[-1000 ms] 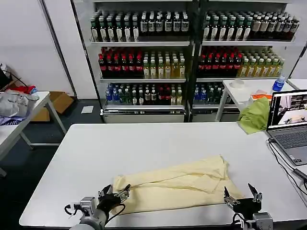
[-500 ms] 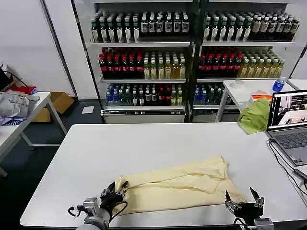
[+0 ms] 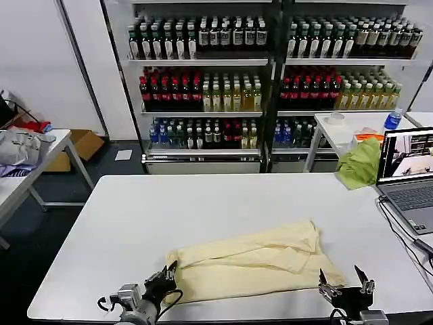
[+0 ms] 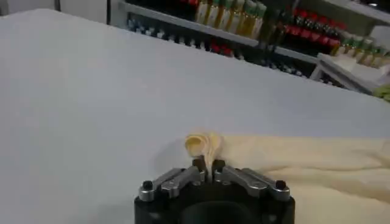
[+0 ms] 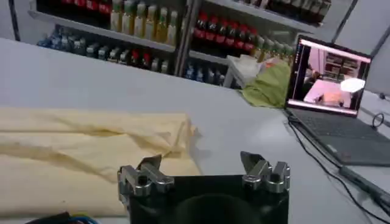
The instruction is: Fold and organize the clothes.
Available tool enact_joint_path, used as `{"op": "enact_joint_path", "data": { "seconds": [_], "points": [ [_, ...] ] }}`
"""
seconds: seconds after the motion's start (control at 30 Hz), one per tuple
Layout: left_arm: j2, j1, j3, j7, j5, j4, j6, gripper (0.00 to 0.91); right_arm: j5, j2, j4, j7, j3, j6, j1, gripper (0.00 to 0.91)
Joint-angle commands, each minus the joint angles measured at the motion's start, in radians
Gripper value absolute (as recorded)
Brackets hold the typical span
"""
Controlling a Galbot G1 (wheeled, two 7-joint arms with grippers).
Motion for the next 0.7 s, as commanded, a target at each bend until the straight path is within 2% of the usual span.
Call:
{"op": "enact_joint_path", "data": {
  "seconds": [0.03, 0.3, 0.53, 0.7],
  "points": [
    [0.047, -0.01, -0.11, 0.009, -0.106, -0.032, -0.014, 0.071, -0.002, 0.002, 0.001, 0.002, 0.001, 0.001, -0.002, 0.907],
    [0.151, -0.019, -0.332, 0.029, -0.288, -0.022, 0.001, 0.05, 0.007, -0.005, 0.004, 0.002, 0.008, 0.002, 0.0, 0.907],
    [0.241, -0.049, -0.462, 0.053, -0.395, 0.062, 0.024, 0.04, 0.012, -0.012, 0.0, 0.002, 0.008, 0.003, 0.005, 0.907],
    [0.239, -0.07, -0.476, 0.046, -0.519, 0.062, 0.041, 0.04, 0.011, -0.012, -0.003, 0.002, 0.006, 0.004, 0.004, 0.907]
  ]
}}
